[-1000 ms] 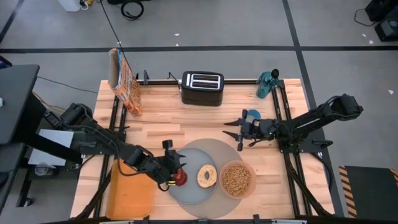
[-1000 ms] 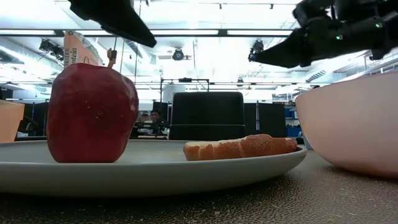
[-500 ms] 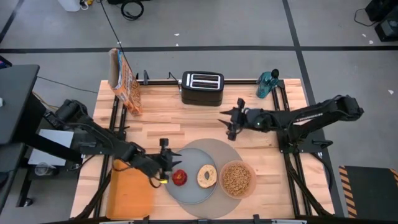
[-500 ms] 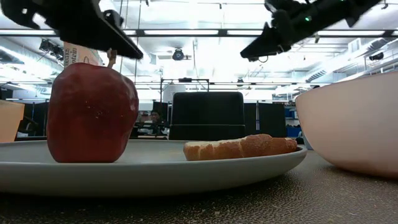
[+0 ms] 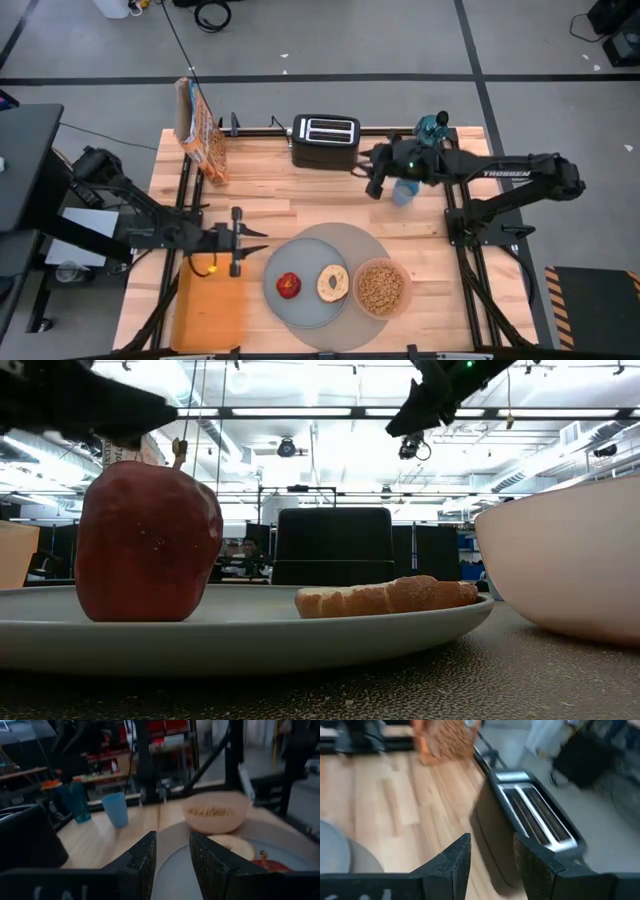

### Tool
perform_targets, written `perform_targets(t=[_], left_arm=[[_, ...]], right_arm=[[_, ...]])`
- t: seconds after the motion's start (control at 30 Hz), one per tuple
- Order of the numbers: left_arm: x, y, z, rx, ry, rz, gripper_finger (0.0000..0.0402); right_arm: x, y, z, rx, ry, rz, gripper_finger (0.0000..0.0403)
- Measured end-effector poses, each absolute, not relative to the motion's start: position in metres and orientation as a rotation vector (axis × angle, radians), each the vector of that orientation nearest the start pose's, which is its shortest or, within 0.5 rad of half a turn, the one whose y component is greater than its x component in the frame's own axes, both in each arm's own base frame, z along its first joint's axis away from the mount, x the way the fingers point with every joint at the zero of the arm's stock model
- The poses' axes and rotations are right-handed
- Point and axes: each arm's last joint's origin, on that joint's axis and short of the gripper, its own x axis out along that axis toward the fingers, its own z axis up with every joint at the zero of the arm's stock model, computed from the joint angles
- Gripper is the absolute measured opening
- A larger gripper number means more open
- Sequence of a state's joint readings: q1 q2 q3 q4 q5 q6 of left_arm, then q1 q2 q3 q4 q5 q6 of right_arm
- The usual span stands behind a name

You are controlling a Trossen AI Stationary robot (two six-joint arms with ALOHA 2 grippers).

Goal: Arrange a breakfast setting
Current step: Put the spoon on the gray table mat between the pink bowl and the blue plate

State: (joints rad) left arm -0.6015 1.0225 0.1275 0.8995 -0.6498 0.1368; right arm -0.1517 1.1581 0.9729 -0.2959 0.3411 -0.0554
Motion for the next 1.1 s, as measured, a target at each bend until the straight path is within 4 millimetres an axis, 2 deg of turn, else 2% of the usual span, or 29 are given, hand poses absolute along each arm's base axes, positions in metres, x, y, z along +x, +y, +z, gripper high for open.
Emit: perform_targets(t=[0.17, 0.27, 0.37, 0.57, 0.8, 0.97, 1.1], left_arm=[[0.136, -0.073, 0.162, -0.001, -0.087, 0.047, 0.0125], [0.136, -0.073, 0.163, -0.048, -0.099, 0.049, 0.0125], [0.136, -0.074, 0.161, -0.066, -0.079, 0.047, 0.0125], [0.136, -0.074, 0.155, -0.091, -0.033, 0.042, 0.0125], [0.137, -0.073, 0.155, -0.082, -0.033, 0.052, 0.0125], [0.139, -0.069, 0.155, -0.077, -0.028, 0.081, 0.0125], [0.14, -0.066, 0.154, -0.07, -0.022, 0.103, 0.0125]], right_arm=[[0.233, -0.069, 0.333, 0.012, 0.628, -0.585, 0.0155], [0.223, -0.084, 0.342, 0.091, 0.677, -0.683, 0.0155], [0.213, -0.098, 0.343, 0.156, 0.766, -0.761, 0.0155], [0.205, -0.128, 0.353, 0.22, 0.957, -0.883, 0.0155], [0.194, -0.191, 0.36, 0.241, 1.223, -1.047, 0.0155], [0.182, -0.238, 0.353, 0.328, 1.44, -1.078, 0.0157], [0.175, -0.267, 0.347, 0.379, 1.568, -1.116, 0.0165]])
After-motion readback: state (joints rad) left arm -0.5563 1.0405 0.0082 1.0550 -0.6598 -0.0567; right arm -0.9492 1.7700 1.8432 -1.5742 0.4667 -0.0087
